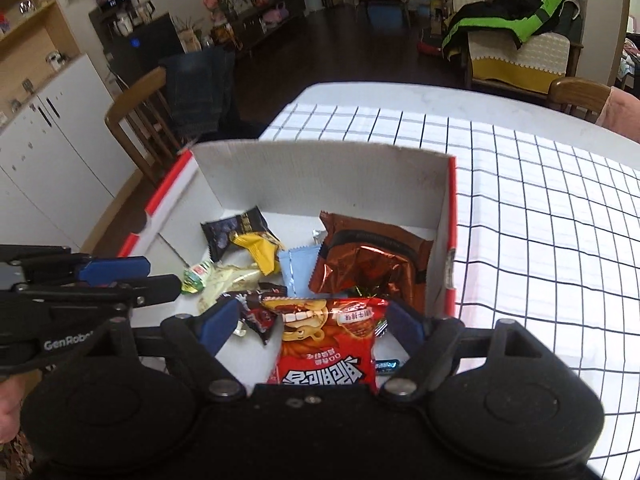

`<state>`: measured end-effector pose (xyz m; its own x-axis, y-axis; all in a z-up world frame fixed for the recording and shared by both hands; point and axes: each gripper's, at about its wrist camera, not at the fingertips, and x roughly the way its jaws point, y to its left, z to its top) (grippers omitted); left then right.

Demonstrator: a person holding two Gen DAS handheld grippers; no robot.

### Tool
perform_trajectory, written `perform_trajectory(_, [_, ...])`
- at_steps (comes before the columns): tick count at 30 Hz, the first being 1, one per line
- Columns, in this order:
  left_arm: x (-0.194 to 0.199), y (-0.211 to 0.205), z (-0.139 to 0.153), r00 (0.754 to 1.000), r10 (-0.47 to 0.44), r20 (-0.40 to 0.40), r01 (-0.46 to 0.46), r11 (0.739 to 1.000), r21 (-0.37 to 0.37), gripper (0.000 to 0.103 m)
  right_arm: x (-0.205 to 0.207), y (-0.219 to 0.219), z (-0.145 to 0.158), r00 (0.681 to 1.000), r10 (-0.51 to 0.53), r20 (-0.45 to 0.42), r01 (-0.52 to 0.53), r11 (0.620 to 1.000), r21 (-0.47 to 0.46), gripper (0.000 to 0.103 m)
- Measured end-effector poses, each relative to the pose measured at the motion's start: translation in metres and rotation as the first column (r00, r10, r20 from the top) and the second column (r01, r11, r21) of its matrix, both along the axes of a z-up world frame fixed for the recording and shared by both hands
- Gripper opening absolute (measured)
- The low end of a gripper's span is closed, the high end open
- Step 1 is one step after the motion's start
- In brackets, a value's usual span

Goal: Organize snacks

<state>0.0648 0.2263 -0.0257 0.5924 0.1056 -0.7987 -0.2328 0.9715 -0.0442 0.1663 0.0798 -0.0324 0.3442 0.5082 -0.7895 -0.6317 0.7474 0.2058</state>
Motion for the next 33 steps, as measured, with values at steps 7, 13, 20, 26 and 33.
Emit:
perform_trajectory(7, [-0.013, -0.012, 0.02, 0.998, -0.012, 0.062, 0.009, 0.999, 0.037, 0.069, -0.015, -0.016, 0.023, 0.999, 0.003, 0.053, -0.006, 0.998, 0.055, 0.085])
perform_trajectory(13, [-0.023, -0.02, 0.031, 0.996, -0.027, 0.087, 0.024, 0.999, 0.041, 0.073, -0.031, -0.027, 0.033, 0.995, 0.012, 0.097, -0.019, 0.997, 0.072, 0.097])
perform_trajectory(20, [-0.038, -0.032, 0.041, 0.991, -0.035, 0.131, 0.031, 0.999, 0.036, 0.082, -0.046, -0.044, 0.039, 0.993, -0.017, 0.118, 0.004, 0.993, 0.115, 0.103])
perform_trajectory(26, [-0.05, -0.042, 0.045, 0.989, -0.039, 0.142, 0.033, 0.999, 0.043, 0.083, -0.062, -0.054, 0.041, 0.992, -0.047, 0.12, 0.029, 0.989, 0.147, 0.103])
perform_trajectory(33, [-0.06, -0.045, 0.05, 0.985, -0.009, 0.17, 0.008, 1.0, 0.009, 0.1, -0.068, -0.067, 0.042, 0.99, -0.106, 0.093, 0.086, 0.977, 0.196, 0.103])
